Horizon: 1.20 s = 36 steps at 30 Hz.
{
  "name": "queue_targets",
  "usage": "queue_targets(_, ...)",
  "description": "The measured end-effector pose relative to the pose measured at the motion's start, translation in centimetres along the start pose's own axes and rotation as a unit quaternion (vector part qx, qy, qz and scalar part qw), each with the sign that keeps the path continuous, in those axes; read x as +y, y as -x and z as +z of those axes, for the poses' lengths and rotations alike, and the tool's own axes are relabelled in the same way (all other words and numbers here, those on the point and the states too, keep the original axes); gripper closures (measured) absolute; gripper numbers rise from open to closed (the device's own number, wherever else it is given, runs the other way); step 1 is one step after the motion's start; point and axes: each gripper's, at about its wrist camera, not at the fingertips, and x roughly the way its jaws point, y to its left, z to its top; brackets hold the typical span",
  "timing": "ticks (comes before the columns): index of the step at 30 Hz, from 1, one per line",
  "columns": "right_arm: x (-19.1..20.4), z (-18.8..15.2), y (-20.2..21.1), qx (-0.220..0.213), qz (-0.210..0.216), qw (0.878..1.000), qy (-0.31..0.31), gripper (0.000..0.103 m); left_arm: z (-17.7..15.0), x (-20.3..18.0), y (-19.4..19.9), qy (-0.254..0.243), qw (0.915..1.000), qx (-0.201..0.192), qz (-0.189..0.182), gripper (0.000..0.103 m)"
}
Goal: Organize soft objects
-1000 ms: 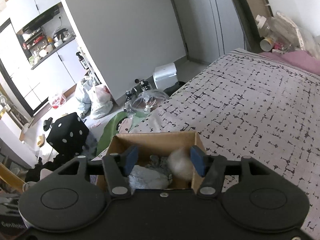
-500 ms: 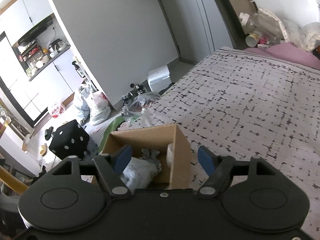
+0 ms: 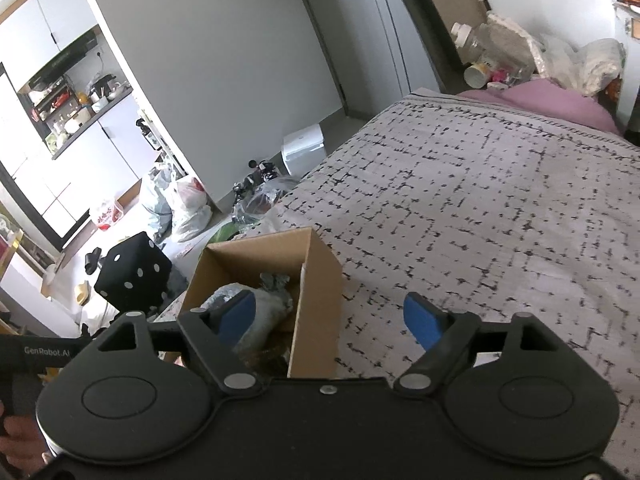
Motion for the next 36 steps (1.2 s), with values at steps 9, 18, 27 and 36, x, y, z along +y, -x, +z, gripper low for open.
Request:
queue_targets(9, -0.9, -0.3, 3.5, -0.004, -0.002, 1.0, 0.009, 0.005, -1.0, -1.8, 2.4, -0.044, 0.9987, -0.016, 0.019, 0.024)
queue_targets(18, -1.7, -1.3, 7.1, -0.004, 0.002, 1.0, 0.014, 0.0, -2.4, -4.1, 5.2, -0.078, 0.9962, -0.034, 0.02, 0.015)
queue_targets(27, -3.4, -2.6, 10.6, -0.004, -0.01, 1.0, 0.006, 0.0, -4.4, -5.2, 7.3, -0.089, 0.9951, -0.033, 0.028, 0.008)
queue_targets(36, -4.1, -3.6, 13.2, 0.001, -0.019, 1.0, 0.011, 0.0, -6.0, -6.4, 10.0, -0.107, 0.9929, -0.046, 0.024, 0.004)
